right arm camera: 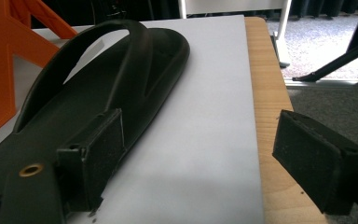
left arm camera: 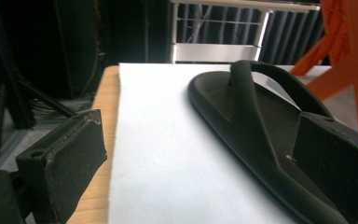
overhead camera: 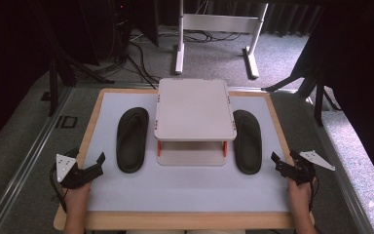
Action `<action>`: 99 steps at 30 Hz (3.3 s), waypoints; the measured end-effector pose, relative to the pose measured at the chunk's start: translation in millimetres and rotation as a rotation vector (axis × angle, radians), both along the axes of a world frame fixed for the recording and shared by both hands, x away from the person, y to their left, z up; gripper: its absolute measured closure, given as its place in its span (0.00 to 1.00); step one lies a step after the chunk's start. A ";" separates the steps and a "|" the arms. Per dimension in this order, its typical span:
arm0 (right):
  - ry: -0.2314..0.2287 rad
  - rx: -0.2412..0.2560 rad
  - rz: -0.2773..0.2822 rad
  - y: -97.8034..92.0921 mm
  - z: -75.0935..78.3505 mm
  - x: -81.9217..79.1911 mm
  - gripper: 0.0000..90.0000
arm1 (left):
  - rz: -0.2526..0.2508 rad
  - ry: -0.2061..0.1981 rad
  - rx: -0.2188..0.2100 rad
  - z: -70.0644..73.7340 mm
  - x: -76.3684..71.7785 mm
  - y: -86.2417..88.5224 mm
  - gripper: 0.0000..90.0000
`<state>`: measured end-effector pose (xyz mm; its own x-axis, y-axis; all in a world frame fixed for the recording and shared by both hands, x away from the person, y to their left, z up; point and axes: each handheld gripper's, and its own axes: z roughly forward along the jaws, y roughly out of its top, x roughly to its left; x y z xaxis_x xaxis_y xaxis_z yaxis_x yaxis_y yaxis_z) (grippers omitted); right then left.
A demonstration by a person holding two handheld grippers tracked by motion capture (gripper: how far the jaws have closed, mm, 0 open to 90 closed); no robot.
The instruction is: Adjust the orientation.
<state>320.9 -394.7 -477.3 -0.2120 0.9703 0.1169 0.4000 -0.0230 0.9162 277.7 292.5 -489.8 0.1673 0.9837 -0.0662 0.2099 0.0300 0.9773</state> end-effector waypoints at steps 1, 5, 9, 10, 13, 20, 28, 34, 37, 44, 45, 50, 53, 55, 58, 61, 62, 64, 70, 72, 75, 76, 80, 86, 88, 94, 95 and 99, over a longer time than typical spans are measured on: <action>0.002 0.000 0.000 0.1 0.0 0.0 0.15 | -0.001 0.008 -0.013 0.1 0.4 1.1 0.03; 0.016 -0.016 -0.017 1.6 0.0 1.7 0.15 | 0.029 0.008 -0.054 0.1 0.3 5.6 0.03; 0.033 -0.035 -0.029 3.3 0.0 3.3 0.15 | 0.034 0.017 -0.097 0.2 0.5 10.2 0.03; 0.033 -0.036 -0.027 3.5 0.0 3.3 0.15 | 0.035 0.021 -0.106 0.2 0.8 11.1 0.03; 0.036 -0.037 -0.032 3.7 0.0 3.7 0.15 | 0.025 0.029 -0.129 0.4 1.5 14.1 0.03; 0.042 -0.032 -0.048 3.0 0.0 4.1 0.15 | 0.002 0.045 -0.196 3.0 1.6 20.6 0.03; 0.042 -0.032 -0.051 3.1 0.0 4.2 0.15 | -0.049 0.127 -0.207 13.4 2.9 25.3 0.04; 0.042 -0.035 -0.048 3.4 0.0 4.1 0.15 | -0.090 0.198 -0.188 29.8 11.1 30.4 0.05; 0.043 -0.036 -0.041 3.4 0.0 4.3 0.15 | -0.105 0.228 -0.171 39.8 15.0 31.6 0.06; 0.042 -0.040 -0.041 3.8 -0.1 4.4 0.15 | -0.145 0.298 -0.110 60.8 24.5 27.7 0.06; 0.042 -0.040 -0.041 3.8 -0.1 4.4 0.15 | -0.160 0.314 -0.104 63.3 26.3 27.1 0.06; 0.042 -0.047 -0.041 4.7 -0.1 4.4 0.15 | -0.191 0.395 -0.063 75.3 36.1 21.7 0.06; 0.041 -0.045 -0.044 4.6 -0.1 4.4 0.15 | -0.208 0.428 -0.042 83.7 41.9 18.2 0.06; 0.042 -0.044 -0.043 4.4 -0.1 4.5 0.15 | -0.223 0.449 -0.030 89.5 45.8 15.9 0.07; 0.044 -0.045 -0.040 4.4 -0.1 4.6 0.15 | -0.234 0.483 0.011 97.4 52.0 11.2 0.07; 0.043 -0.048 -0.040 4.8 -0.1 4.6 0.15 | -0.237 0.522 0.057 107.8 61.1 4.9 0.07; 0.043 -0.049 -0.040 4.9 -0.1 4.6 0.15 | -0.246 0.536 0.061 110.6 63.3 3.6 0.07; 0.044 -0.048 -0.040 4.7 -0.1 4.7 0.15 | -0.258 0.544 0.058 112.9 65.8 2.4 0.07; 0.045 -0.046 -0.040 4.5 -0.1 4.8 0.15 | -0.285 0.614 0.121 123.1 80.0 -8.3 0.07; 0.046 -0.043 -0.039 4.3 -0.1 4.7 0.15 | -0.298 0.649 0.168 125.2 85.7 -14.8 0.07; 0.046 -0.043 -0.039 4.4 -0.1 4.8 0.15 | -0.315 0.674 0.171 126.0 89.7 -18.7 0.07; 0.045 -0.044 -0.038 4.4 -0.1 4.8 0.15 | -0.313 0.685 0.181 126.1 91.8 -21.2 0.07; 0.045 -0.045 -0.040 4.4 -0.1 4.8 0.15 | -0.336 0.733 0.207 125.5 101.2 -31.8 0.07; 0.045 -0.047 -0.037 4.5 -0.1 4.9 0.15 | -0.353 0.830 0.263 122.2 120.4 -47.0 0.07; 0.045 -0.042 -0.036 4.2 -0.1 4.8 0.16 | -0.352 0.866 0.281 120.3 126.4 -52.0 0.08; 0.046 -0.038 -0.034 3.8 -0.1 4.6 0.16 | -0.358 0.925 0.298 112.6 142.7 -62.3 0.15; 0.045 -0.039 -0.033 3.8 -0.1 4.7 0.16 | -0.355 0.925 0.297 111.4 145.2 -63.9 0.16; 0.045 -0.039 -0.032 3.8 -0.1 4.6 0.16 | -0.352 0.941 0.306 104.7 155.9 -68.5 0.21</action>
<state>325.6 -390.9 -477.4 -0.1760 0.9805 0.0878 0.4404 -0.0013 0.8978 433.6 224.1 -385.1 0.4569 0.8864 -0.0746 0.8379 -0.4007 0.3706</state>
